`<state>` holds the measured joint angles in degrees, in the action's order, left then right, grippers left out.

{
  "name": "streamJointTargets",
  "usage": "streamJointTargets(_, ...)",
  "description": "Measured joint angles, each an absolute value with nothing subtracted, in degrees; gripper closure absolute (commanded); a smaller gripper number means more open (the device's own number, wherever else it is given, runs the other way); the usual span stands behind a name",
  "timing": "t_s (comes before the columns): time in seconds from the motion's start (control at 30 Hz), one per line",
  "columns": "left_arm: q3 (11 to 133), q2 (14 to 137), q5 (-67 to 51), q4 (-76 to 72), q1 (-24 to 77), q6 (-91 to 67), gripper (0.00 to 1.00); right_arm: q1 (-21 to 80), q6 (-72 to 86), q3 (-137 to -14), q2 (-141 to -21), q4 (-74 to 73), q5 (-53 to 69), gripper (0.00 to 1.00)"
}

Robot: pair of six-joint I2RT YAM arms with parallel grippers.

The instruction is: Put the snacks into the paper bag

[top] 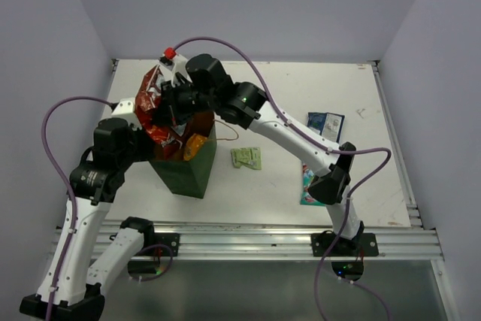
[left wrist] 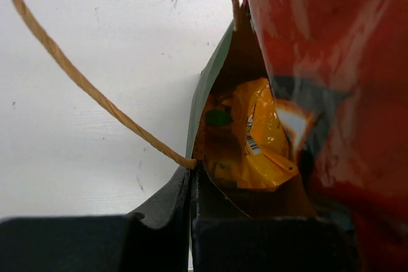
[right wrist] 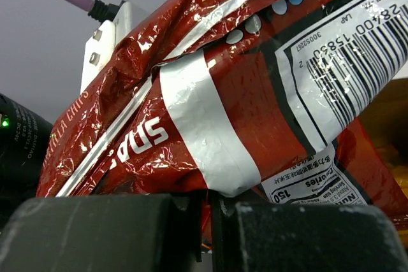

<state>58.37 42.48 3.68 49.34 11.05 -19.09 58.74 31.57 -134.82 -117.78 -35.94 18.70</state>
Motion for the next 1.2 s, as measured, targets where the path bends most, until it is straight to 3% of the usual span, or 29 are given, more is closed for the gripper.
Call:
streamJointTargets(0.33, 58.37, 40.40, 3.66, 50.39, 11.07, -19.05, 1.00, 58.78, 29.65, -131.04, -116.60, -35.55, 14.22, 1.00)
streamJointTargets(0.47, 58.37, 39.86, 3.64, 50.54, 11.07, -18.96, 1.00, 58.83, 27.40, -123.61, -114.54, -35.75, 10.39, 1.00)
streamJointTargets(0.5, 58.37, 39.72, 3.64, 50.61, 11.07, -18.96, 1.00, 58.83, 26.92, -121.58, -114.02, -36.38, 9.52, 0.95)
streamJointTargets(0.53, 58.37, 39.66, 3.60, 50.65, 11.07, -18.96, 1.00, 58.83, 26.41, -120.01, -113.82, -36.97, 8.71, 0.83)
streamJointTargets(0.63, 58.37, 39.64, 3.40, 50.68, 11.07, -18.96, 1.00, 58.89, 25.32, -118.56, -113.82, -38.96, 6.74, 0.31)
streamJointTargets(1.0, 58.11, 39.68, 3.38, 50.50, 11.07, -18.94, 1.00, 59.24, 21.63, -128.79, -104.75, -46.35, -2.15, 0.07)
streamJointTargets(1.2, 57.47, 39.66, 3.20, 50.00, 11.07, -18.92, 1.00, 55.75, 21.82, -103.11, -83.35, -42.96, -10.57, 0.07)
